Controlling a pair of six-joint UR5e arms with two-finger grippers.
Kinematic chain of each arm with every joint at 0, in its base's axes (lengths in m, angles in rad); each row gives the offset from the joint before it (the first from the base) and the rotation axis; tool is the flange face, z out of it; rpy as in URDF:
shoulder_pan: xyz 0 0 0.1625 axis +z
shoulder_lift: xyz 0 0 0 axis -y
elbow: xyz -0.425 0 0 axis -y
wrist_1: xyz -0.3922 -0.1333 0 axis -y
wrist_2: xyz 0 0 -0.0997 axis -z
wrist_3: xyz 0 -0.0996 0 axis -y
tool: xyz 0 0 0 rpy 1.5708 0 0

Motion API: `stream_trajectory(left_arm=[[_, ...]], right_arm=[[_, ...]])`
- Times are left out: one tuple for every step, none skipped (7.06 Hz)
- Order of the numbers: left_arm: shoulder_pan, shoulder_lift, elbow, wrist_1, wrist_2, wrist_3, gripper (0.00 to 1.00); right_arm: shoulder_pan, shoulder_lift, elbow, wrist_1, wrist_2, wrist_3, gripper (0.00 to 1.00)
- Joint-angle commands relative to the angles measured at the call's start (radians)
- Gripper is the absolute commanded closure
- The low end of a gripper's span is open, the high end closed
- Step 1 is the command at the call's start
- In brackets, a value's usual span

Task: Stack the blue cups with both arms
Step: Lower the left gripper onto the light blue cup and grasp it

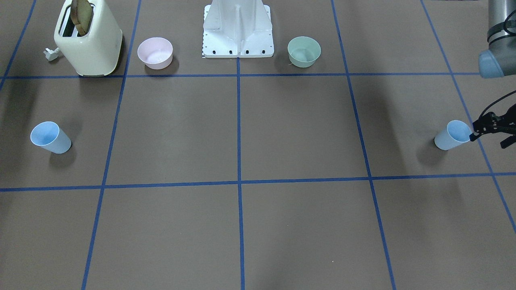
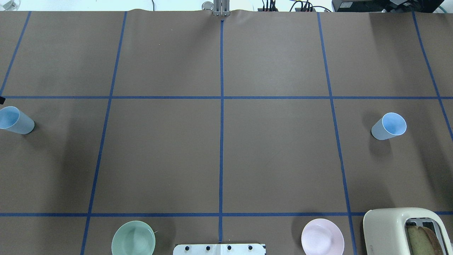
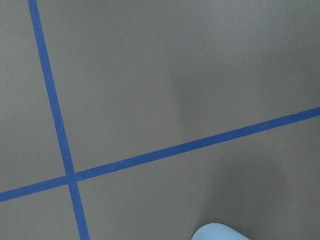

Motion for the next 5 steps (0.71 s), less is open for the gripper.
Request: stream_trajectory(left_arm=[[0.038, 0.024, 0.018, -0.098, 0.001, -0.069, 0.03], [0.049, 0.027, 0.021, -0.107, 0.003, -0.077, 0.03], [0.057, 0.032, 0.021, -0.109, 0.003, -0.075, 0.03], [0.072, 0.035, 0.023, -0.107, 0.009, -0.071, 0.03], [0.095, 0.038, 0.023, -0.110, 0.033, -0.069, 0.14]], right_arm=[[-0.002, 0.000, 0.000, -0.001, 0.000, 0.000, 0.00], [0.000, 0.000, 0.000, 0.000, 0.000, 0.000, 0.00], [-0.002, 0.000, 0.000, 0.000, 0.000, 0.000, 0.00], [-0.002, 0.002, -0.002, -0.001, 0.000, 0.000, 0.00], [-0.002, 0.003, 0.000, -0.001, 0.000, 0.000, 0.00]])
